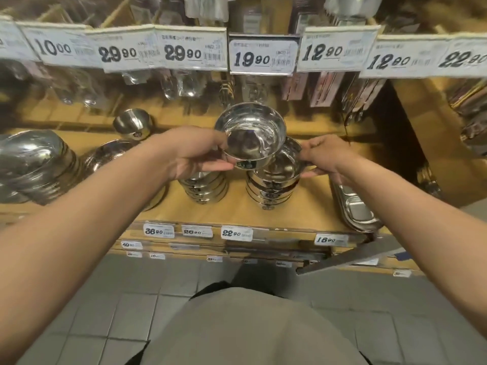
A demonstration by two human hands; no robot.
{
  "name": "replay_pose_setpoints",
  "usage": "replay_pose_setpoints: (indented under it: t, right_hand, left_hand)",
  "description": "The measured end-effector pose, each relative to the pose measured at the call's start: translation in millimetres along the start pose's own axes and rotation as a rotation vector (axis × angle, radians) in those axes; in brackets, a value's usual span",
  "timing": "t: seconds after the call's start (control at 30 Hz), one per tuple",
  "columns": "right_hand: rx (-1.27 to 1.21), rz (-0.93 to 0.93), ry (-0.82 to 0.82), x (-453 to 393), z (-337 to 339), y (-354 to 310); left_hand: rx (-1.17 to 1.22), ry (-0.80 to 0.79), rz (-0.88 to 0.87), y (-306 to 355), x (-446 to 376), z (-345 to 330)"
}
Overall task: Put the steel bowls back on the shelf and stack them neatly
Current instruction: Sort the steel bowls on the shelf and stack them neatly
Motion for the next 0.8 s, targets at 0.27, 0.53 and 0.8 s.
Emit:
replay_pose_setpoints:
  t: [0.27, 0.53, 0.8]
  right_hand:
    - [-0.05, 0.04, -0.033, -2.3, -4.6, 3.8]
    - [-0.035, 0.085, -0.032, -4.4, -2.5, 4.4]
    - [-0.092, 0.083, -0.065, -3.8, -4.1, 6.9]
  left_hand:
    - [0.042, 0.069, -0.002, -18.9, -1.5, -14.4]
    - [0.047, 0.118, -0.019, -20.7, 3.0, -27.9]
    - [0.003, 0.11, 0.0, -23.3, -9.4, -43.6]
Point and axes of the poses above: each hand's wrist, its own x-axis away from the middle knuckle, its own z-axis out of the back of the hand, y = z × x, the point moved 10 cm from there along -x, towards the middle knuckle, and after that the axes turned 2 degrees about -z, right-handed, at the moved point
